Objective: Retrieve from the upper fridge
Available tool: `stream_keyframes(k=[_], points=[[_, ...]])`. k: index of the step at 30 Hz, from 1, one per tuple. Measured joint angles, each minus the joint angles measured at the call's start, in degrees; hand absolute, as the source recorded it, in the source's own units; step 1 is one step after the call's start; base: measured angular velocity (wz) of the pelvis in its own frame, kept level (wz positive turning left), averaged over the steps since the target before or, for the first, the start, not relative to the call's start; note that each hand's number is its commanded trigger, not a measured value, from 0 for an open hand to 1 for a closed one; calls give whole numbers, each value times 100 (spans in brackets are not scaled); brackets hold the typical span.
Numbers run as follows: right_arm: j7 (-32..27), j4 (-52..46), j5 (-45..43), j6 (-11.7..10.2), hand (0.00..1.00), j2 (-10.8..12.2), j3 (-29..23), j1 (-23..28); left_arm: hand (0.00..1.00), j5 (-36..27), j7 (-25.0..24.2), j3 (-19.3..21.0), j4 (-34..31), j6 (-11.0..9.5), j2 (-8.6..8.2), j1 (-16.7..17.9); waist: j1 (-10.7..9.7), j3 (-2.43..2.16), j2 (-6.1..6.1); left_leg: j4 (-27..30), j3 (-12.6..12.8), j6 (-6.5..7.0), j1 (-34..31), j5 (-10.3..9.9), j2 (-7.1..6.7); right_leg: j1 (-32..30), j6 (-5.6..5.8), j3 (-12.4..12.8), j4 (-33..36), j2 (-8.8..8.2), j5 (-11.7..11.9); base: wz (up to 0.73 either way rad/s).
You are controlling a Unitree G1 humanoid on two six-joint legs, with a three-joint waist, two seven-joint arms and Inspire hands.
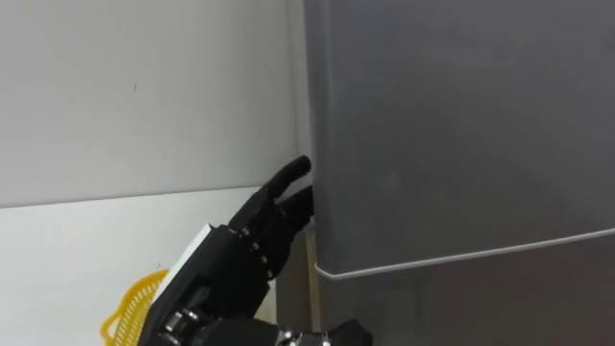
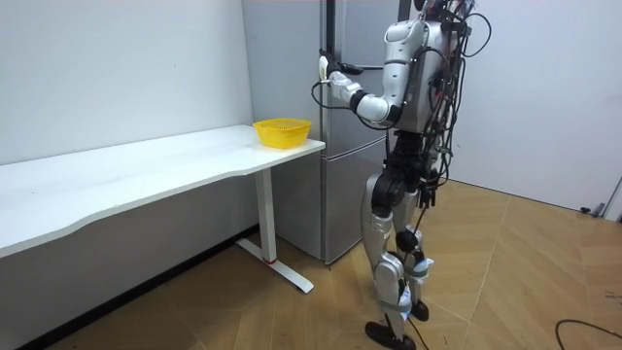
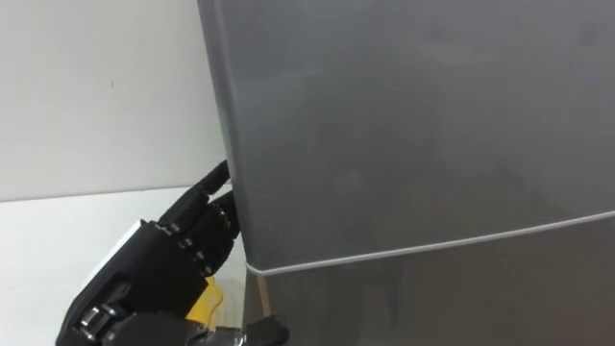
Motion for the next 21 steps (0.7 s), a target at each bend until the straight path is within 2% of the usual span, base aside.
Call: stream_keyframes(k=[10,21], points=[[26,43,-12,2,0,-1,6,43,0,-18,-20,-55,-5,7,-27,-6,-26,-36,-17,9,5,1,-24,1,11,15,-12,2,-3,6,7,0],[138,7,-210,-2,0,-9,-7,-6,0,-136,-82,-47,-3,7,-34,-7,-100,-34,-14,7,9,1,1,1,11,69,-4,54,-11,-2,15,1]])
